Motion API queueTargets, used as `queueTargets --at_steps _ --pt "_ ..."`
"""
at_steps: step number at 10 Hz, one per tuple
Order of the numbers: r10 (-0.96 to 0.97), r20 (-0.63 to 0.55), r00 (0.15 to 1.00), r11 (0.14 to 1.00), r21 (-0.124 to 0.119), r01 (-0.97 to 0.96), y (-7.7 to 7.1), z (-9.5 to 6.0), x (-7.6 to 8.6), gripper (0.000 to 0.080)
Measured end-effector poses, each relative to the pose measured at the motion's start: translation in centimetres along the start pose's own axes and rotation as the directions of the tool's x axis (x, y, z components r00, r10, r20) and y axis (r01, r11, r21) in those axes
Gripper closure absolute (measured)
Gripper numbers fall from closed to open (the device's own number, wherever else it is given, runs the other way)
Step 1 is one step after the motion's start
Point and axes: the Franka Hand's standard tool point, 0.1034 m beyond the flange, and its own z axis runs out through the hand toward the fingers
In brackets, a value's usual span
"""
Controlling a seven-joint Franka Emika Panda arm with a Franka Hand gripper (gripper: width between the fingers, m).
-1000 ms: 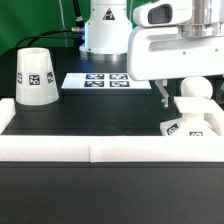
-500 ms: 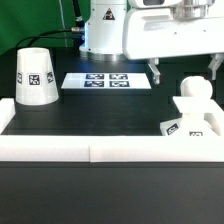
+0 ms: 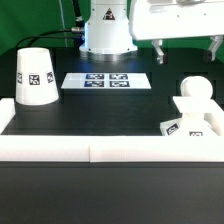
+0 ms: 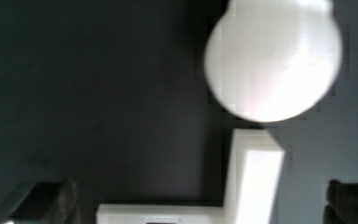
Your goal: Assemble lamp
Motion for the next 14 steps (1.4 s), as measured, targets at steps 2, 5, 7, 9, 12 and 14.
queueTargets --at_steps 2,5,7,9,12,14 --pt "0.0 -0.007 1.0 1.0 0.004 0.0 -1.3 0.4 -0.2 0.0101" --pt "-0.002 -0.007 1.0 1.0 0.004 0.002 -1.2 0.4 -0.2 0.0101" --pt "0.002 -0.015 1.0 1.0 0.009 -0.002 -2.2 1.2 -0.6 0.0101" --pt "-0.021 -0.004 1.0 1.0 0.009 0.021 -3.1 2.2 -1.1 0.0101" --pt "-0.057 0.016 0.998 0.998 0.006 0.057 -2.9 2.7 -1.3 0.0101" --pt "-0.059 0.064 0.996 0.998 0.0 0.059 -2.8 2.8 -1.7 0.0101"
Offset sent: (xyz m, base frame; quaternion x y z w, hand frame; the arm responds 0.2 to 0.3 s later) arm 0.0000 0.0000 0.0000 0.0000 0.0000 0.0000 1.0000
